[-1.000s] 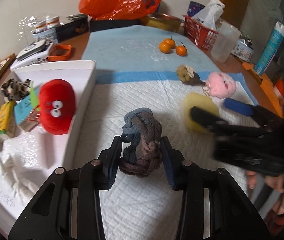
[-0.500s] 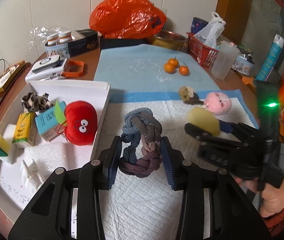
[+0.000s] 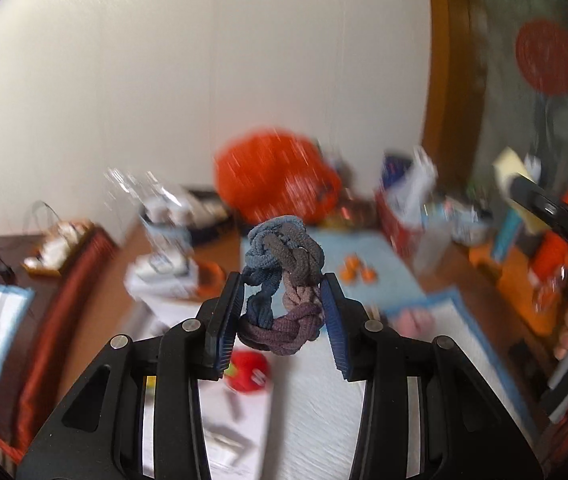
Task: Organize soft objects
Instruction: 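Lift the rope toy and yellow sponge and carry both over the box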
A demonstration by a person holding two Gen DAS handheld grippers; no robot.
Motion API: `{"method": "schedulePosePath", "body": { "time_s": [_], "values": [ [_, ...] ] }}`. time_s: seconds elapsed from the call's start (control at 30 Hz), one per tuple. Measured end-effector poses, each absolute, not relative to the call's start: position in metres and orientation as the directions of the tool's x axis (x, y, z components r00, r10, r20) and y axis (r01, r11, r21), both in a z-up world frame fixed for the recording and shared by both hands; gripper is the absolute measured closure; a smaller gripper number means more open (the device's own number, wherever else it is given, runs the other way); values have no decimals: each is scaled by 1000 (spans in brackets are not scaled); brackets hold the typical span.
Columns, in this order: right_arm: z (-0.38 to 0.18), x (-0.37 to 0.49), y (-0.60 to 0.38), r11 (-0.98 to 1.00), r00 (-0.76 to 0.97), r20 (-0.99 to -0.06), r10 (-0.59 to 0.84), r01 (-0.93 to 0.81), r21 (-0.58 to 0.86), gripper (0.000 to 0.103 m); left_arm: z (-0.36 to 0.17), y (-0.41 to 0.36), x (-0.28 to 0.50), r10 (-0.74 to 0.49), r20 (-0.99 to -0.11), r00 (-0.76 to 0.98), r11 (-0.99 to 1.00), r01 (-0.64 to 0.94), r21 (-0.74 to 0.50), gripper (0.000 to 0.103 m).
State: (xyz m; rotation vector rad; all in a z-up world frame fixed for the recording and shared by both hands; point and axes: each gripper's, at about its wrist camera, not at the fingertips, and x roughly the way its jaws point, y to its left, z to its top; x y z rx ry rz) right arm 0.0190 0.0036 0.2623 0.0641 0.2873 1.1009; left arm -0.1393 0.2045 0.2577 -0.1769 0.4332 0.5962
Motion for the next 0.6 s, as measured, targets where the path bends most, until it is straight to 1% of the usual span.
{"method": "schedulePosePath", "body": {
  "time_s": [0.1, 0.2, 0.3, 0.37, 0.6],
  "values": [
    [286, 5, -12, 423, 406, -120, 906, -881, 210, 40, 277, 210, -178, 562, -389, 730, 780, -624, -43, 64],
    [286, -5, -18, 401, 390, -94, 916, -881, 252, 40, 272, 216, -202, 591, -389, 707, 748, -661, -65, 64],
    [277, -13, -7, 388, 375, -101, 922, -880, 273, 40, 260, 224, -215, 590, -418, 691, 733, -675, -80, 64],
    [273, -14, -2, 376, 359, -112, 926, -884, 279, 39, 253, 226, -219, 597, -437, 673, 725, -685, -66, 64],
    [261, -42, 20, 352, 324, -146, 935, -899, 261, 39, 238, 232, -231, 608, -458, 649, 711, -702, -50, 64]
  ]
}}
